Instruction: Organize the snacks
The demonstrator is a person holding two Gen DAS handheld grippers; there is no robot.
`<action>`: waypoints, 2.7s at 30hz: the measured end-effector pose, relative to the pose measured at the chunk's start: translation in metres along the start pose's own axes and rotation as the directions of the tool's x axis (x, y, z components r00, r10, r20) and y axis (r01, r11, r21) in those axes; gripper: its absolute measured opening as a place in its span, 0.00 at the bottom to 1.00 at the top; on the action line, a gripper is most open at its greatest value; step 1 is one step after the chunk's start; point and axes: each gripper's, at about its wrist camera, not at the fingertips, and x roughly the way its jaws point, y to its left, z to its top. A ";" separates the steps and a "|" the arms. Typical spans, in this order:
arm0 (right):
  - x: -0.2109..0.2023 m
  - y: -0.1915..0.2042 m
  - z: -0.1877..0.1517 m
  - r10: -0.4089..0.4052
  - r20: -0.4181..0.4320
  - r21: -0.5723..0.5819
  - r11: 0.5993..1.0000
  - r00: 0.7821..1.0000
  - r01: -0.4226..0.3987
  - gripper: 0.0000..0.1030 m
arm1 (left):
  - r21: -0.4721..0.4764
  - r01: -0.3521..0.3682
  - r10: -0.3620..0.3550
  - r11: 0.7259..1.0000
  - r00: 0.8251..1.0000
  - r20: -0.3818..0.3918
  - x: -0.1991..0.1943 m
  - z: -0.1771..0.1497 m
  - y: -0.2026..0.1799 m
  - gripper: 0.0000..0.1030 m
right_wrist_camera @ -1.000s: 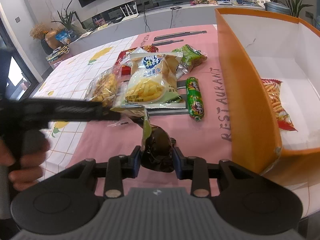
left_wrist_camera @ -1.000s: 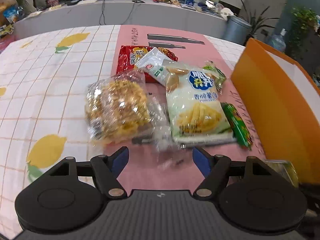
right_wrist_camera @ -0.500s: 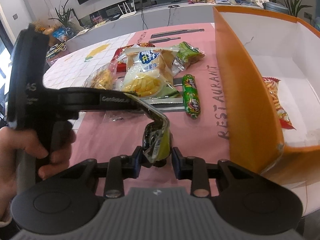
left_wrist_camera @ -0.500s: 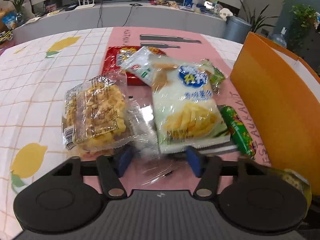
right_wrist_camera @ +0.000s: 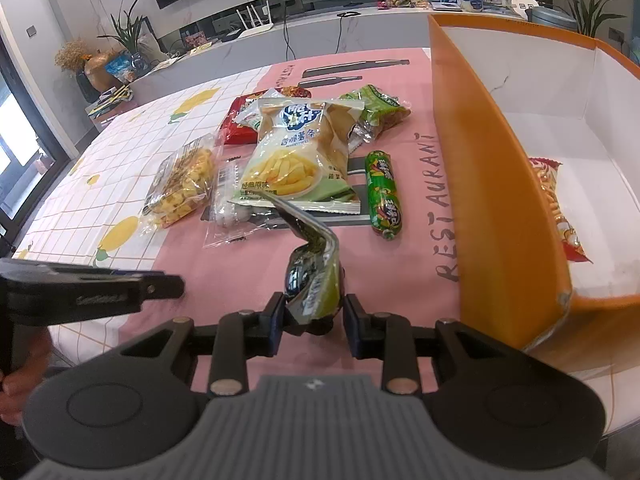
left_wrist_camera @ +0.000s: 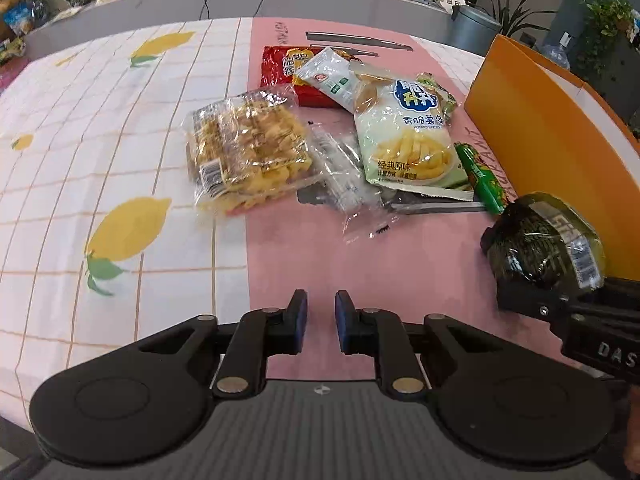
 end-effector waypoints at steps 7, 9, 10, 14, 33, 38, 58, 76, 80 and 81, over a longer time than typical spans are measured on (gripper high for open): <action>0.001 0.000 0.000 0.001 -0.001 0.001 1.000 1.000 -0.001 0.29 | 0.050 0.070 -0.077 0.996 0.987 0.142 -0.018 0.013 -0.006 0.60; 0.001 0.000 0.001 0.003 -0.003 0.000 1.000 1.000 -0.003 0.29 | 0.051 0.083 -0.091 0.995 0.982 0.168 -0.019 0.021 -0.009 0.63; 0.001 0.000 0.001 0.004 -0.003 0.000 1.000 1.000 -0.004 0.29 | 0.052 0.095 -0.102 0.994 0.979 0.176 -0.019 0.027 -0.011 0.63; 0.001 -0.001 0.001 0.007 -0.003 0.004 1.000 1.000 -0.007 0.29 | 0.101 0.087 -0.105 0.991 0.976 0.192 -0.015 0.044 -0.028 0.74; 0.000 0.001 0.001 0.017 -0.004 0.016 1.000 1.000 -0.017 0.29 | -0.042 -0.186 0.189 0.982 0.978 0.084 0.046 0.064 -0.054 0.94; -0.001 0.000 0.001 0.021 -0.005 0.019 1.000 1.000 -0.021 0.29 | -0.029 -0.090 0.093 0.996 0.989 0.114 0.013 0.079 -0.055 0.92; 0.000 -0.001 0.003 0.035 -0.013 0.019 0.999 0.999 -0.035 0.29 | 0.095 -0.126 0.124 0.987 0.992 0.026 0.073 0.112 -0.090 0.72; -0.004 0.013 -0.005 -0.005 0.015 -0.052 0.999 1.000 0.006 0.30 | -0.103 0.110 -0.088 0.989 0.976 0.197 -0.050 0.050 -0.003 0.48; -0.003 0.018 -0.007 -0.014 0.031 -0.081 0.997 0.999 0.016 0.30 | -0.136 0.164 -0.128 0.977 0.962 0.240 -0.062 0.030 0.012 0.48; -0.002 0.018 -0.008 -0.010 0.031 -0.079 0.997 0.999 0.013 0.30 | -0.140 0.178 -0.139 0.974 0.958 0.251 -0.063 0.026 0.015 0.48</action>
